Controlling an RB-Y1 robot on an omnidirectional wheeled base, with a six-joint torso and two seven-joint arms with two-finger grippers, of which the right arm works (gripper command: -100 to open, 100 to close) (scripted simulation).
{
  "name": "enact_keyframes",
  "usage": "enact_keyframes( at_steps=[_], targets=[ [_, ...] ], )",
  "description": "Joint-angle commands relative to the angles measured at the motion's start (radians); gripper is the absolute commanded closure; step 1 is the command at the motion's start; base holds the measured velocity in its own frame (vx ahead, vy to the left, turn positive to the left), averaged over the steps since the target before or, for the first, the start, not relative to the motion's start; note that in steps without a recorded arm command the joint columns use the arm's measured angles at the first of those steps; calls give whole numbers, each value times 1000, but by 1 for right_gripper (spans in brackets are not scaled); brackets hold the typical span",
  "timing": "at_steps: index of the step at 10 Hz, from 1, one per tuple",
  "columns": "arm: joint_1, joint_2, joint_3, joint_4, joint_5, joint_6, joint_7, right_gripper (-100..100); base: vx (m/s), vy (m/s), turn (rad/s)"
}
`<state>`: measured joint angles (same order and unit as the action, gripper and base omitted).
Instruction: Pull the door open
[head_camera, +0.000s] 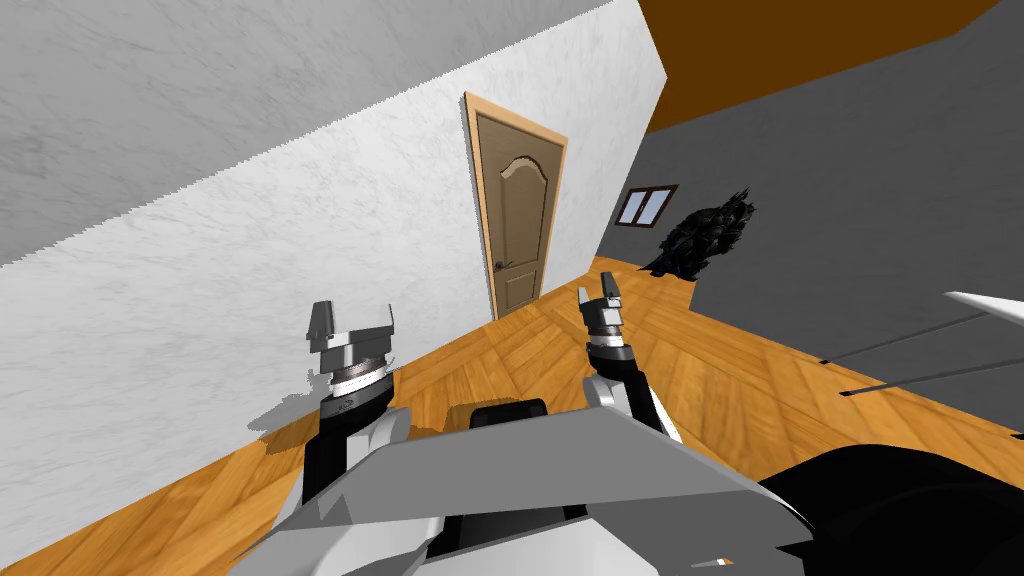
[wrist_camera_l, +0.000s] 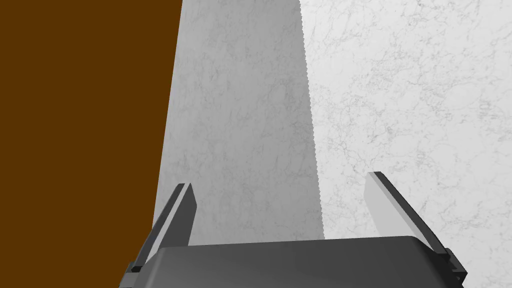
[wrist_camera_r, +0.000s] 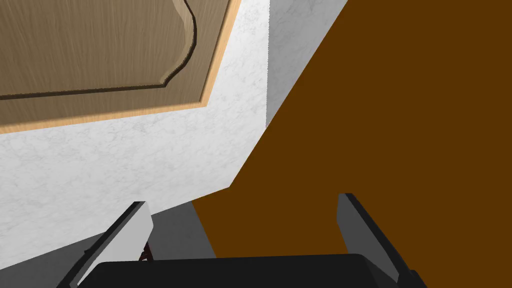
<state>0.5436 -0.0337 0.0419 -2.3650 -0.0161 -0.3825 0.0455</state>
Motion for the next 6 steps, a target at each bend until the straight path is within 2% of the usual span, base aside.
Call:
enact_keyframes(
  at_steps=[1,6],
  targets=[
    [-14,-10,-1,37,5,-9,-11,-100,15,64,52],
    [-55,-35,-2,141,20,-35,-41,-100,165,-9,46]
  ],
)
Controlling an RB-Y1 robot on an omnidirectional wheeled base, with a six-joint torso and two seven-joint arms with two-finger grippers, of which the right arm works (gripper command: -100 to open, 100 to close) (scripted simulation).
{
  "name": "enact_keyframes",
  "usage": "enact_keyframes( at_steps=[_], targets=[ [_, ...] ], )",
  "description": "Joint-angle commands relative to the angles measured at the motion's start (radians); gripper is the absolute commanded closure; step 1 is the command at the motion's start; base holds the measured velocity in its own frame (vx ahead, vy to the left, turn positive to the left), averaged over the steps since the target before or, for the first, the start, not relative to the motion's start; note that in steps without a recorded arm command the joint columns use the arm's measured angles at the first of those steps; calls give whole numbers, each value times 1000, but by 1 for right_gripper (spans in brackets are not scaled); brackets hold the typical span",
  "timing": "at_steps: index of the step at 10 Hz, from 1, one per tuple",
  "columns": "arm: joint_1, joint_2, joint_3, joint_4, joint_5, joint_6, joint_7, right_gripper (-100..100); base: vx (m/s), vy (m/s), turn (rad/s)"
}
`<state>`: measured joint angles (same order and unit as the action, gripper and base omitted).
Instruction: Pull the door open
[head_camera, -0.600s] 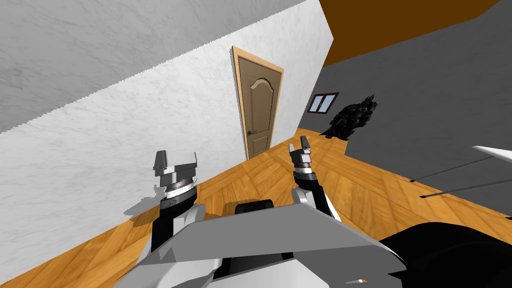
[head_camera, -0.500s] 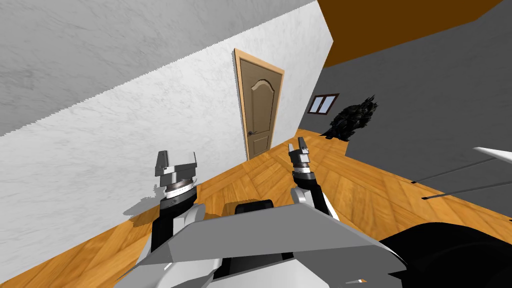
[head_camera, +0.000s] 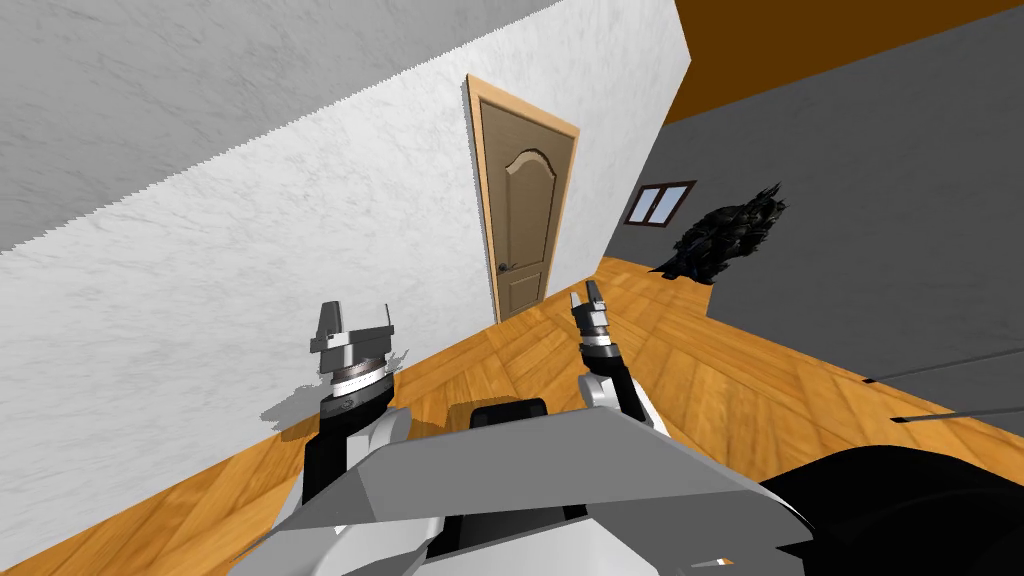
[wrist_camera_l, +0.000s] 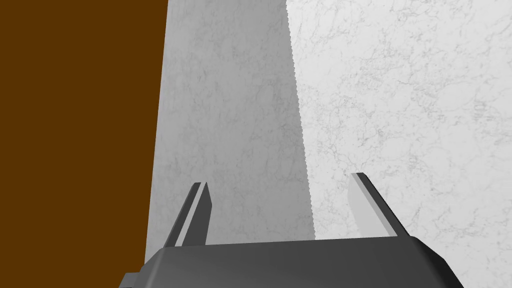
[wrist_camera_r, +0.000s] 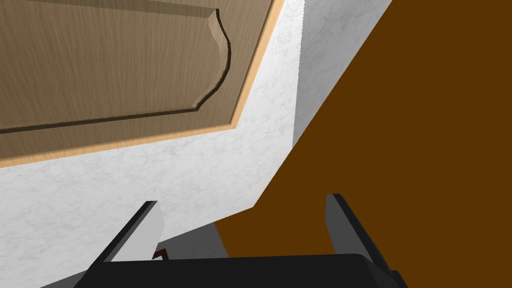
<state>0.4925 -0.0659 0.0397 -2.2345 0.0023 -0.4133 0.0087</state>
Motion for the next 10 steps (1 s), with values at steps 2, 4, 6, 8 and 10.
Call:
enact_keyframes(
  at_steps=[2,4,6,8,10],
  targets=[
    [-24,-15,-1,64,9,-17,-20,-100,136,-8,55],
    [-39,-24,-1,103,15,-27,-31,-100,102,9,38],
    [-55,-33,-2,145,21,-37,-43,-100,88,-13,37],
    [-73,-42,-3,190,27,-48,-56,-100,88,0,50],
    [-91,-52,-3,235,34,-60,-69,-100,97,0,49]
  ],
)
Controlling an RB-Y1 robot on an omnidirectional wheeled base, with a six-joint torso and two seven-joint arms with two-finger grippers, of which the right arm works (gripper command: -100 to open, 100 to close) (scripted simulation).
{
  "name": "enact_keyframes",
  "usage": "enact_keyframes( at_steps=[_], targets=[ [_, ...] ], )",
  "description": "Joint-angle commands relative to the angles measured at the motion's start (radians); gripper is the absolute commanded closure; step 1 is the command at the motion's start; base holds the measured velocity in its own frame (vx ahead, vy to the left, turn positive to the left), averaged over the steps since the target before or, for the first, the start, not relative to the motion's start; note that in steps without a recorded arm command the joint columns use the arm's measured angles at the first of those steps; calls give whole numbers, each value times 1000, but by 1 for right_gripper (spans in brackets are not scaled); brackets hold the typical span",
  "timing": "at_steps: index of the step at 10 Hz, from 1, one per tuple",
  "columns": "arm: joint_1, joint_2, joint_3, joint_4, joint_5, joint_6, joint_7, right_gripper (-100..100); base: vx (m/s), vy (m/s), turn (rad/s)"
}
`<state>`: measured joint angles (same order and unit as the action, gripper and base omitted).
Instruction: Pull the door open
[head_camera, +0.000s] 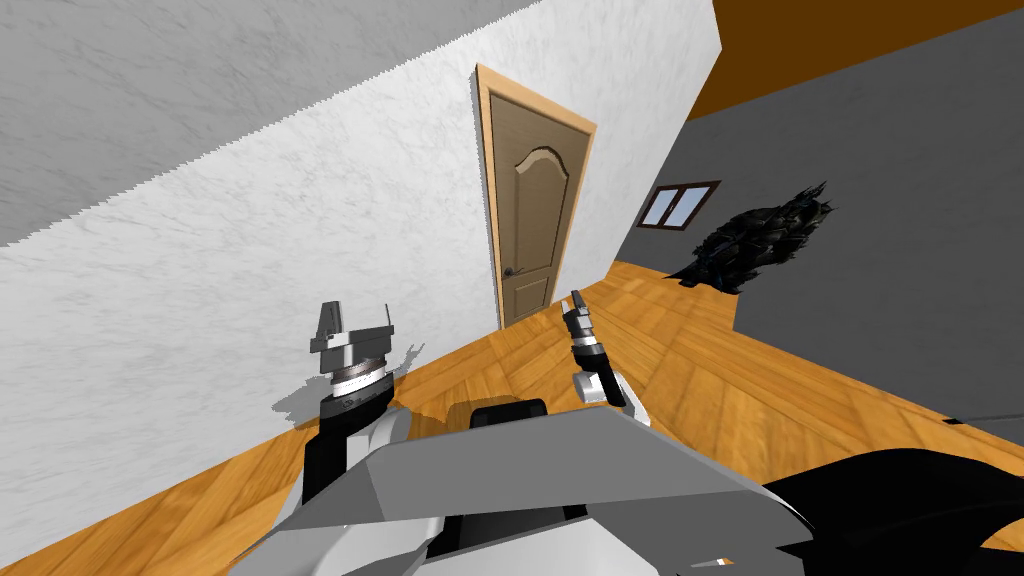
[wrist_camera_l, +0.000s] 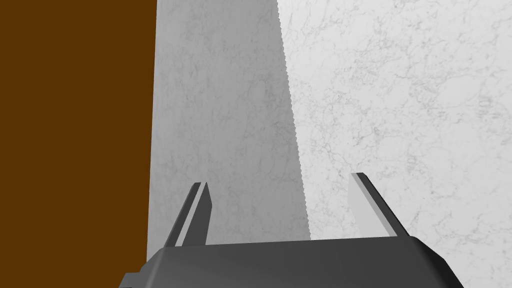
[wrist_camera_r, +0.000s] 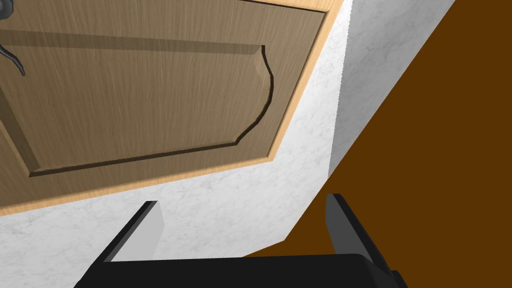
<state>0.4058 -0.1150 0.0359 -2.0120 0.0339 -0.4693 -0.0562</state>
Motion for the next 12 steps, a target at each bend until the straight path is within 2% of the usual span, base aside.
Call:
enact_keyframes(
  at_steps=[1,12],
  targets=[
    [-13,-8,0,37,6,-10,-11,-100,101,3,45],
    [-124,-67,-4,324,47,-81,-95,-100,101,-6,54]
  ],
)
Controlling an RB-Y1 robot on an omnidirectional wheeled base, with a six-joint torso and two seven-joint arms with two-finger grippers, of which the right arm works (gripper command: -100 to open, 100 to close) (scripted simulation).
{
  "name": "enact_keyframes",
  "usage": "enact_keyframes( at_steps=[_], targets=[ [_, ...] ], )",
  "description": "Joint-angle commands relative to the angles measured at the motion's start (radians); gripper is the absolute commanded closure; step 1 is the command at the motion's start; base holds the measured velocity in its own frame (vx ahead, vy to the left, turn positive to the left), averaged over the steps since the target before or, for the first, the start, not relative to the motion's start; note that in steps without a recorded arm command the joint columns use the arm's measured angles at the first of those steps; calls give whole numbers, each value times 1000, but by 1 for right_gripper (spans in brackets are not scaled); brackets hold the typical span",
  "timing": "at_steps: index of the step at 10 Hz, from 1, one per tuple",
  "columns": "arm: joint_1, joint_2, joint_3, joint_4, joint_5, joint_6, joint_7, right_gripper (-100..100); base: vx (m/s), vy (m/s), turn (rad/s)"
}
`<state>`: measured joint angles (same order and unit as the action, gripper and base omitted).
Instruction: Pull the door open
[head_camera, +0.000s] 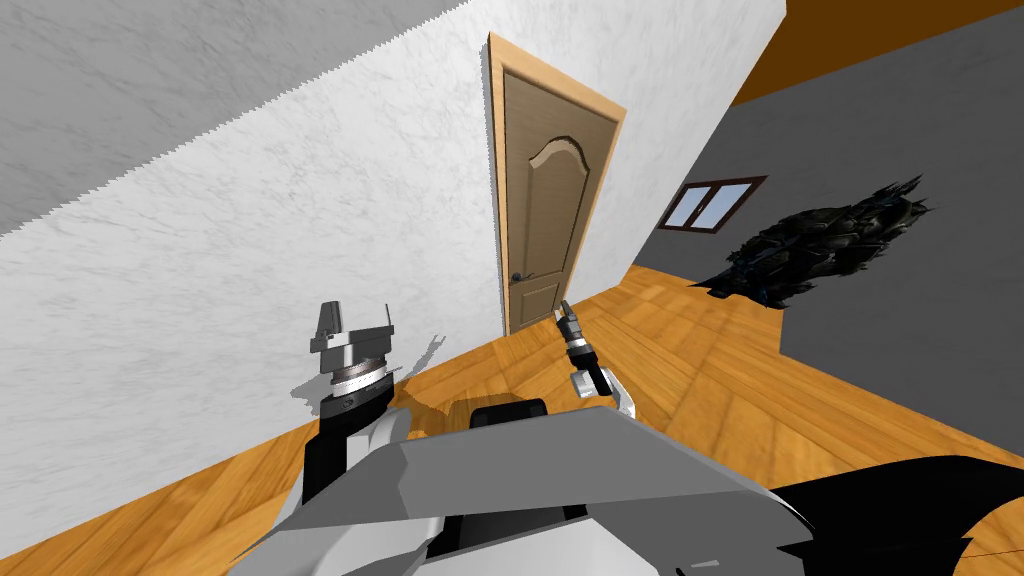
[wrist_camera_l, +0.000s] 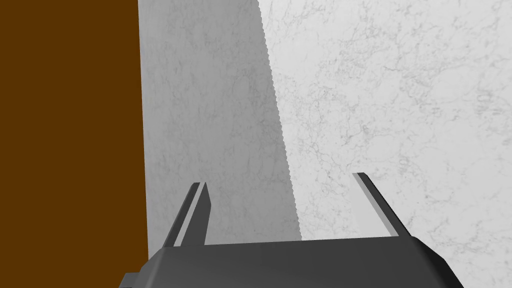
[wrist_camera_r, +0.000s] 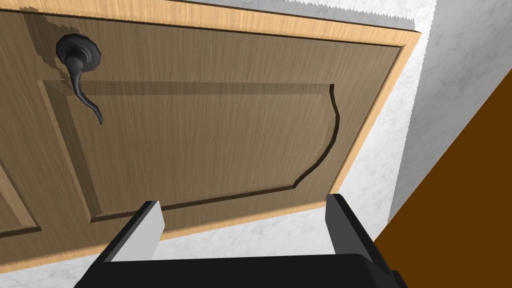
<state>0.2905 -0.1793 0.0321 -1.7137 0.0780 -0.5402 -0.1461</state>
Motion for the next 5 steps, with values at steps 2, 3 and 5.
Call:
enact_keyframes(
  at_steps=[2,3,5],
  targets=[
    [-20,-8,-1,53,7,-17,-13,-100,81,-10,34],
    [-31,-14,-1,80,11,-23,-21,-100,51,-4,31],
    [-52,-24,-2,135,18,-37,-37,-100,79,-22,57]
  ],
)
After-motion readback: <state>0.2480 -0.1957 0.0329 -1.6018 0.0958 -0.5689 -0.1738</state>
